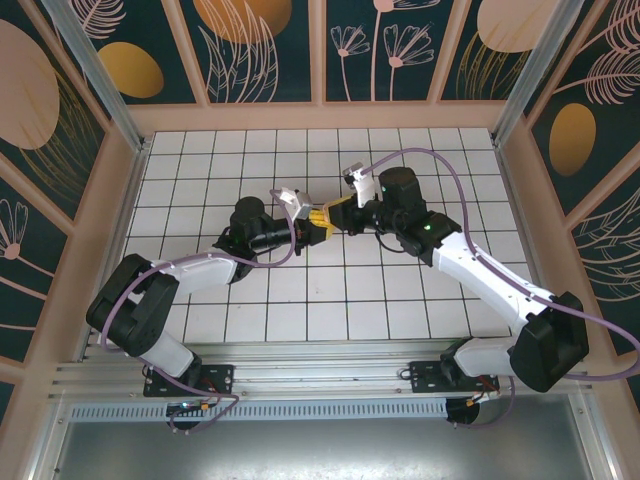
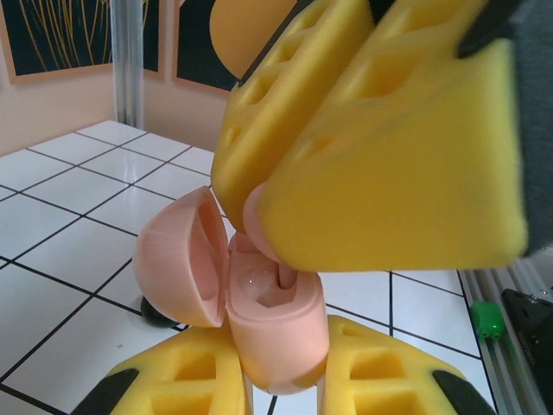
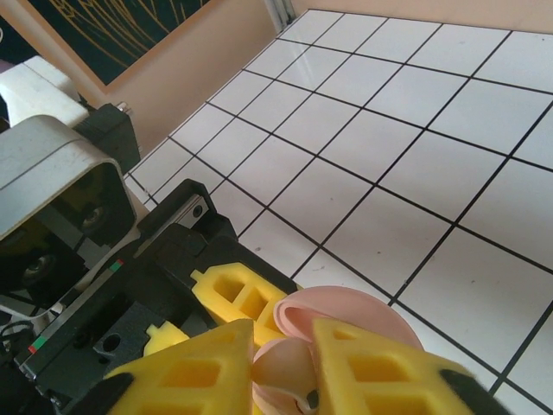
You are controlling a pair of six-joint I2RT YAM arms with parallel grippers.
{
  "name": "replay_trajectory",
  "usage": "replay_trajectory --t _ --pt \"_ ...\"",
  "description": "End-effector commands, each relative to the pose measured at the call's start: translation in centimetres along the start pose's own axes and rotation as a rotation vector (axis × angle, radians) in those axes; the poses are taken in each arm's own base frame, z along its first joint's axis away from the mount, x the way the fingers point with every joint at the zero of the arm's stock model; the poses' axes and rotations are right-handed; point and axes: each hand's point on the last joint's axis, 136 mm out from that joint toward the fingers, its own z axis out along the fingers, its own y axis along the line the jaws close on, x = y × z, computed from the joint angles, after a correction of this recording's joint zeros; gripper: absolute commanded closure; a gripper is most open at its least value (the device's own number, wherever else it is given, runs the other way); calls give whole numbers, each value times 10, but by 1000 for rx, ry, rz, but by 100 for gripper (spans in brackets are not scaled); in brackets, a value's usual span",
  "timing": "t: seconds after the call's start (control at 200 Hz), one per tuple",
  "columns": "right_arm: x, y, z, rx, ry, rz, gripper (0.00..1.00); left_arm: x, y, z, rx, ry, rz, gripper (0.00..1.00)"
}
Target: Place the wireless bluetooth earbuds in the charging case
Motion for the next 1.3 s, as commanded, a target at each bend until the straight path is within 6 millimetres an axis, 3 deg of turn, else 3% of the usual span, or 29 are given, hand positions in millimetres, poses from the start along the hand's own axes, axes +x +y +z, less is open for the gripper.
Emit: replay_trajectory --t 0.0,0.31,0.51,0.581,0.996,1.296 --pt "-2 -2 -3 21 13 -7 71 -28 -7 0 23 -67 80 98" --pt "-24 9 -15 -19 -51 -8 57 -27 -7 -1 22 -61 85 98" --pt "-44 26 -38 -150 -111 23 49 -24 -16 -3 63 -49 145 98" --pt "-50 17 -50 -158 -130 42 47 -24 -22 -4 86 -52 173 98" --pt "-36 0 -85 -232 -141 91 40 -30 -39 -1 161 -45 251 97" --pt "-31 -4 -110 -296 -197 -106 34 -31 -39 3 179 -24 268 97"
